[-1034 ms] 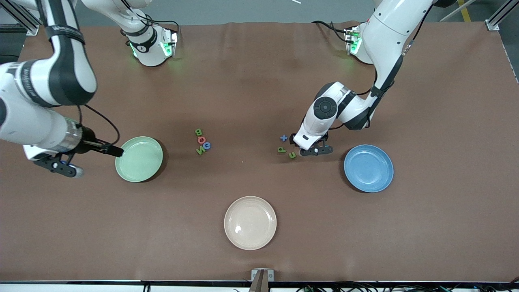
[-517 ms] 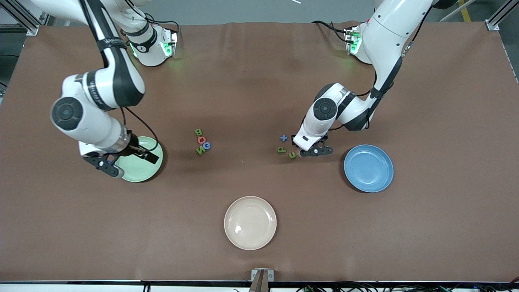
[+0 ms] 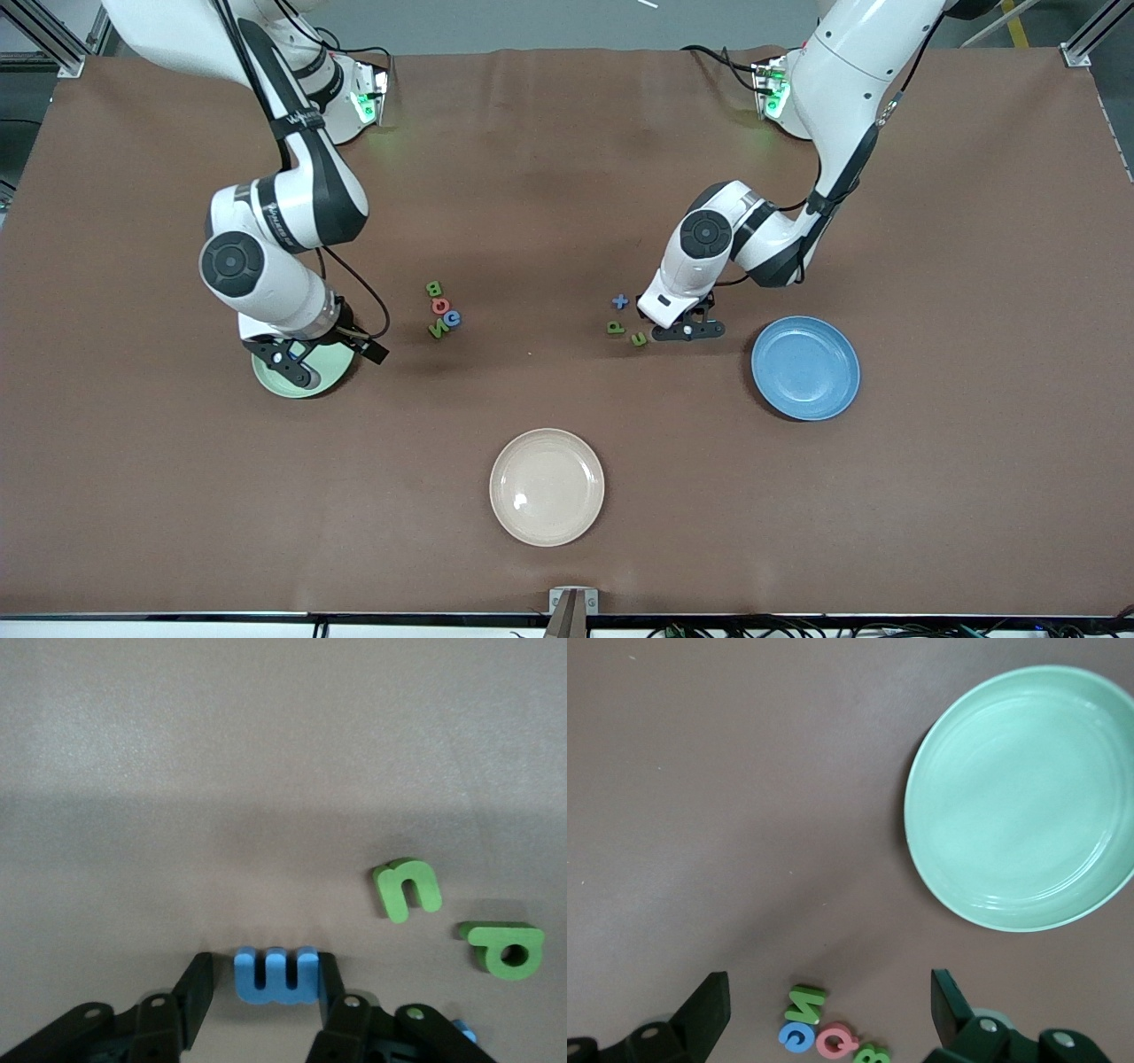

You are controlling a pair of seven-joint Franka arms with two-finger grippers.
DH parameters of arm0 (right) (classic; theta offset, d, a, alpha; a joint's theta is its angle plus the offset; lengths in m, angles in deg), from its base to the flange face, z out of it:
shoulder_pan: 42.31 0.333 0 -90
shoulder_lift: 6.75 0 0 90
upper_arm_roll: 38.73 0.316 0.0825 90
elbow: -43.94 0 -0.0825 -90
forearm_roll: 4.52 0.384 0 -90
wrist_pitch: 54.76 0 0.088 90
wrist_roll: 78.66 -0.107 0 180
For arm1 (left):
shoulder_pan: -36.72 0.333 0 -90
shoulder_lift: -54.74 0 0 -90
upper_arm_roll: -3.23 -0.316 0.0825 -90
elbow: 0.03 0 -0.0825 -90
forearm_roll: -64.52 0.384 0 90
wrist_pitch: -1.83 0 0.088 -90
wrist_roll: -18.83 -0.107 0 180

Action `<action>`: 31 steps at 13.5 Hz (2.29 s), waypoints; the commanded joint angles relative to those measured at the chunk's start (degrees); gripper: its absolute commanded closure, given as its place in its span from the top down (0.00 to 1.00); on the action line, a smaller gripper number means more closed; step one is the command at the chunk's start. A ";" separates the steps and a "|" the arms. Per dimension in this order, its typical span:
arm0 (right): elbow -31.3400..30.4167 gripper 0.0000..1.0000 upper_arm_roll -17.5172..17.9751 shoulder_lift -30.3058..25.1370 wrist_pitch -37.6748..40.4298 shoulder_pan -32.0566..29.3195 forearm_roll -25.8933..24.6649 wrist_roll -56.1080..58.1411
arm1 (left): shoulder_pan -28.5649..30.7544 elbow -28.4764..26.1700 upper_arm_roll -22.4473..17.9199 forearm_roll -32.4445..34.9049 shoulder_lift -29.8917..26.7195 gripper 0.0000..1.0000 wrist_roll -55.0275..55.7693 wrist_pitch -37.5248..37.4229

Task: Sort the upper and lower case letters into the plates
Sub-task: 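Grasp the blue m with the left gripper while the right gripper reaches letters, then drop the m into the blue plate while the right gripper grasps green N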

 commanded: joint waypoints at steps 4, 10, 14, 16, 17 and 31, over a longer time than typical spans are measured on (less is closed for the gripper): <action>-0.59 1.00 -0.41 3.10 -4.77 3.12 0.15 -6.10 | -0.03 0.37 -0.49 1.50 -0.07 0.17 1.26 0.38; -3.84 1.00 -0.41 7.41 -14.00 5.50 0.06 -9.63 | 4.70 0.72 -0.05 1.94 -8.06 0.08 -2.32 -9.97; -5.32 0.92 -0.41 8.82 -16.97 6.03 0.06 -9.63 | 11.73 -1.20 0.13 1.94 -12.98 0.08 -11.53 -14.38; -8.75 0.88 -0.33 8.83 -22.59 6.38 0.15 -9.72 | 16.03 -3.05 0.13 1.94 -14.13 0.08 -18.21 -14.39; -9.28 0.88 -0.33 8.91 -23.49 6.38 0.15 -9.80 | 17.62 -3.58 0.13 1.94 -14.14 0.08 -21.12 -14.38; -9.38 0.72 -0.33 9.79 -22.71 10.25 0.15 -15.34 | 27.48 -8.68 -0.14 2.03 -9.04 0.08 -38.82 -0.59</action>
